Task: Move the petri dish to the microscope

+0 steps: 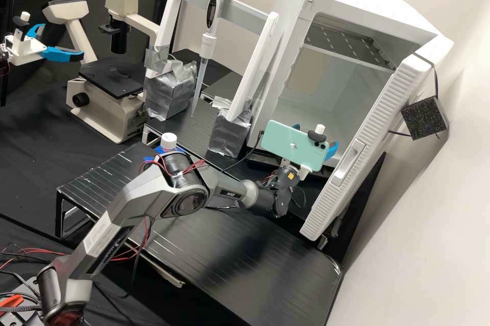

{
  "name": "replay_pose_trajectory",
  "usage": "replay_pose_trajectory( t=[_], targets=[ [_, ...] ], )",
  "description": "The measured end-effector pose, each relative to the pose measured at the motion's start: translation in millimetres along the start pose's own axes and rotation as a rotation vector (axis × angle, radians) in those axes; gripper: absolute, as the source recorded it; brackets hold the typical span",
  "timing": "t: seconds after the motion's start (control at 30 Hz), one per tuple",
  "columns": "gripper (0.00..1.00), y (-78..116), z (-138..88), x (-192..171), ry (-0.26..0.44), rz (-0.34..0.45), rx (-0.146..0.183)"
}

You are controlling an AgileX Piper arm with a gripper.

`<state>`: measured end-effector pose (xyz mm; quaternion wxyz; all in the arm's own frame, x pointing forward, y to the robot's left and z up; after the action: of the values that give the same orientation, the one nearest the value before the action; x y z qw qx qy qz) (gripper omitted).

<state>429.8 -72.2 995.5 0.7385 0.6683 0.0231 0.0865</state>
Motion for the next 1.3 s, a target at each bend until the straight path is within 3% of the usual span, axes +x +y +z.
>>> replay_pose_trajectory(
  t=[0.27,0.43,0.57,0.77,0.9,1.03,1.3],
  targets=[
    [0.00,0.4,4.0,-59.1,0.041,-0.032,0.012],
    [0.00,3.0,-1.0,-100.3,0.012,-0.026,0.032],
    [0.00,5.7,-18.7,-129.7,-0.020,-0.024,0.022],
    [0.00,-1.2,-72.3,-169.4,0.006,-0.045,-0.034],
    [0.00,-10.4,-112.7,-185.8,0.081,-0.044,-0.070],
    [0.00,-26.2,-160.2,-197.8,0.215,-0.065,-0.108],
    [0.00,-55.1,-222.7,-209.2,0.486,-0.148,-0.107]
  ],
)
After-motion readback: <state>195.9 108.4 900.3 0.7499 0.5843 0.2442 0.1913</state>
